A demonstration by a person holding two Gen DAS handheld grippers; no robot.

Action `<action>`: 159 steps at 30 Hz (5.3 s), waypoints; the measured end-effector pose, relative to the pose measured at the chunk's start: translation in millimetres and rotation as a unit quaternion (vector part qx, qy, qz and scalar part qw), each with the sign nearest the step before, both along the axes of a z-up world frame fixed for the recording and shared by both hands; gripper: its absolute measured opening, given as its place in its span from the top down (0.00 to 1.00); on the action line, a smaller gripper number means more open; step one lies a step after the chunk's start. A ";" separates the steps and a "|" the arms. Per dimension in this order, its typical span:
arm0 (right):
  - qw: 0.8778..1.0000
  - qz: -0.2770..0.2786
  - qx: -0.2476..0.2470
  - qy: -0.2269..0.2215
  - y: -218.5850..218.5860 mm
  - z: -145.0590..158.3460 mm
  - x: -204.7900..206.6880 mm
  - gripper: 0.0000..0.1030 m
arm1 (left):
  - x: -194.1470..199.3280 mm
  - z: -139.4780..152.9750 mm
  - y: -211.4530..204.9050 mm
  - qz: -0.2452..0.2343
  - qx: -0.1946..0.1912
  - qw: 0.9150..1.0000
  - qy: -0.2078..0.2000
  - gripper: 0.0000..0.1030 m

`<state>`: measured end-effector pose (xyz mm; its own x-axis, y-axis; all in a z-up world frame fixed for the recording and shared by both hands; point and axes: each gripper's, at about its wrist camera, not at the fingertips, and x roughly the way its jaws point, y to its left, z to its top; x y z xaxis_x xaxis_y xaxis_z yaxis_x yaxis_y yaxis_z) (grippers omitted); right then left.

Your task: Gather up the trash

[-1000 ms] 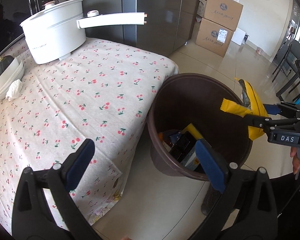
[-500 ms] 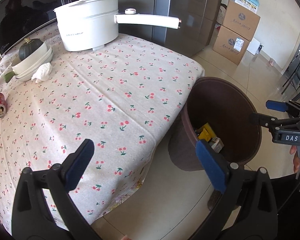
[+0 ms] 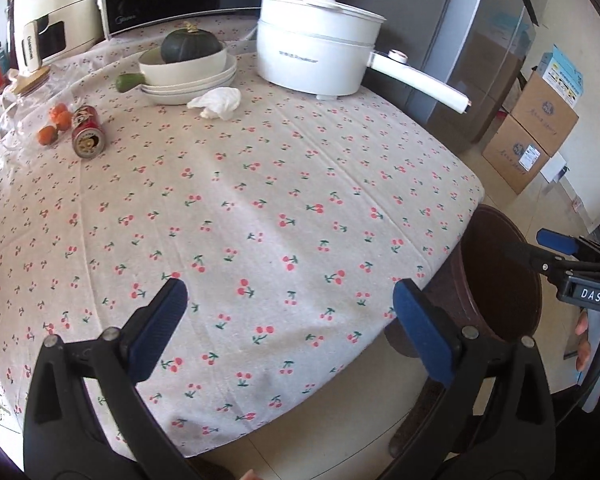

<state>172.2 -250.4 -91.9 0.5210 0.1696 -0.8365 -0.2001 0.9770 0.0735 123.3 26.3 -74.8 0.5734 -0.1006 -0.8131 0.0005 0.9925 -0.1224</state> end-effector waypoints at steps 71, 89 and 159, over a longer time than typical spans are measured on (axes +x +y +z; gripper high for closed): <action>0.987 0.142 0.060 -0.040 222.0 0.3 164.3 0.64 | 120.8 -24.0 167.7 0.175 -0.012 0.984 -0.016 0.47; 0.993 0.093 0.044 -0.063 92.7 21.8 63.6 0.64 | 91.0 -7.4 -1.4 -0.029 -0.050 0.998 -0.020 0.47; 0.971 -0.176 -0.035 -0.161 -35.1 95.7 -128.6 0.02 | -36.3 86.0 -96.2 -0.098 0.099 0.982 -0.126 0.01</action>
<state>43.6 -285.4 3.8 0.7724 -0.1167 -0.6243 0.1445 0.9895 -0.0063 87.0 -70.0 11.2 0.7442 -0.0825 -0.6628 0.1988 0.9747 0.1019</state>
